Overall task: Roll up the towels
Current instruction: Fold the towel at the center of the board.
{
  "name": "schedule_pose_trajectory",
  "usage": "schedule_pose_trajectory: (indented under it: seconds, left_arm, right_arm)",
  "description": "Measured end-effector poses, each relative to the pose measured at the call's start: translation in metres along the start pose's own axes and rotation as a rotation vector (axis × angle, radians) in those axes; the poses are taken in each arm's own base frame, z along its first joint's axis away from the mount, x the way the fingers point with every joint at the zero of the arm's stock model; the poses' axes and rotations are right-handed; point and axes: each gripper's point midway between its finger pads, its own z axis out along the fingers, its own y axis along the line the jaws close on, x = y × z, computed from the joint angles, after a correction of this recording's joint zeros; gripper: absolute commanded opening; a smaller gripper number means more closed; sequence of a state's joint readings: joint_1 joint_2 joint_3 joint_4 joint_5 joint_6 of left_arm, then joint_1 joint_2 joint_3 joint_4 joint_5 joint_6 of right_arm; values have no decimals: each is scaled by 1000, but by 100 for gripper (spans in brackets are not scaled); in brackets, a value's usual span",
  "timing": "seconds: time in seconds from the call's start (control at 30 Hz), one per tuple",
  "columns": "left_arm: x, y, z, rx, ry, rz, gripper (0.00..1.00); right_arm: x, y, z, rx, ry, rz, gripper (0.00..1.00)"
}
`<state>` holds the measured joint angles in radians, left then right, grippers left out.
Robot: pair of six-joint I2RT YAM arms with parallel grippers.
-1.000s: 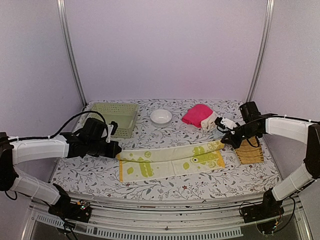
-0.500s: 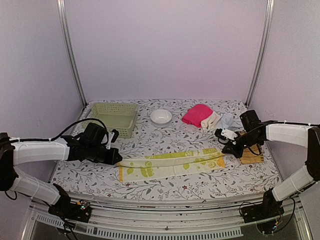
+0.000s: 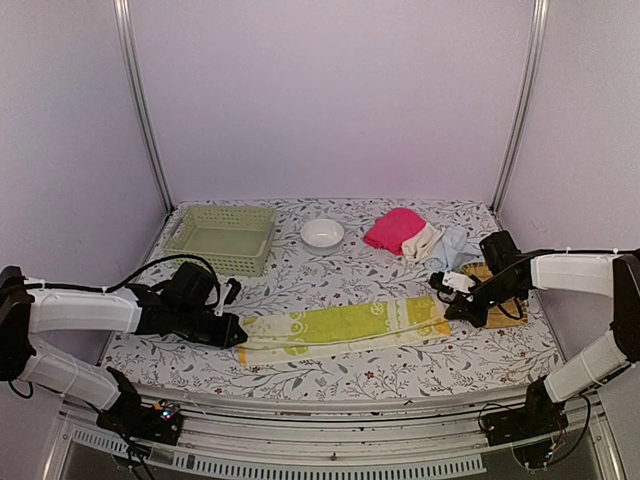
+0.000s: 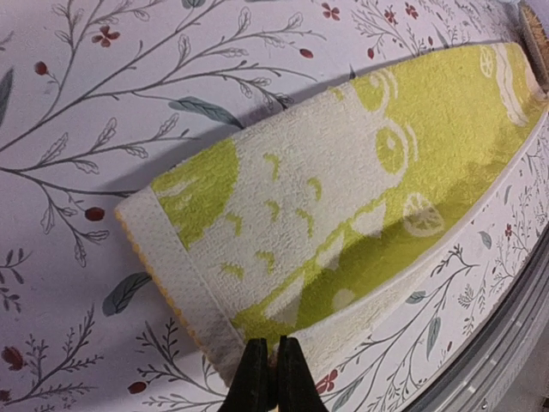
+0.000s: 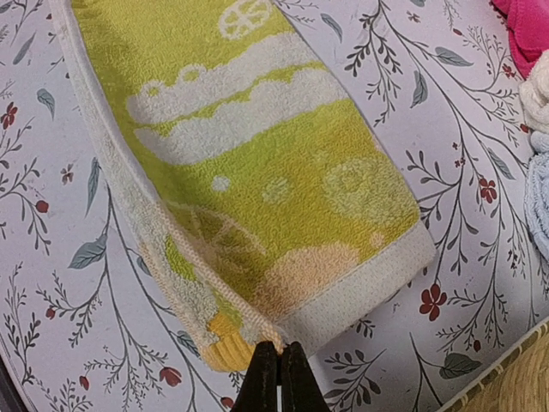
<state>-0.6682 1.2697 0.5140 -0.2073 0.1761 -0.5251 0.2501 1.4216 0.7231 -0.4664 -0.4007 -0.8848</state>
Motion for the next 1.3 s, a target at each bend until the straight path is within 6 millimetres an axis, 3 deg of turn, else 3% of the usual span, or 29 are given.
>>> schedule_pose_trajectory:
  seconds: [0.4,0.5,0.63,0.77,0.9,0.97,1.07,1.17,1.3]
  left_arm:
    - [3,-6,2,23,0,5,0]
    - [7,-6,3,26,7,6,1]
    - [17,-8,4,38,25,11,17]
    - [16,-17,-8,75,-10,17,31]
    - [-5,-32,-34,126,-128,41,45]
    - [-17,-36,-45,132,-187,59,43]
    - [-29,-35,-44,102,-211,67,25]
    - [-36,-31,-27,41,-164,67,12]
    - [-39,-27,-4,-7,-103,57,5]
  right_arm:
    - [15,16,7,-46,17,-39,4]
    - [22,23,9,-65,30,-52,13]
    - [26,29,7,-77,40,-75,31]
    - [21,32,-5,-59,20,-90,36]
    - [15,33,-19,-43,9,-98,37]
    - [10,31,-21,-44,2,-85,37]
    - [-4,22,-20,-56,-22,-40,34]
    - [-19,2,-13,-60,-33,28,30]
    - [-33,-25,1,-54,-26,130,27]
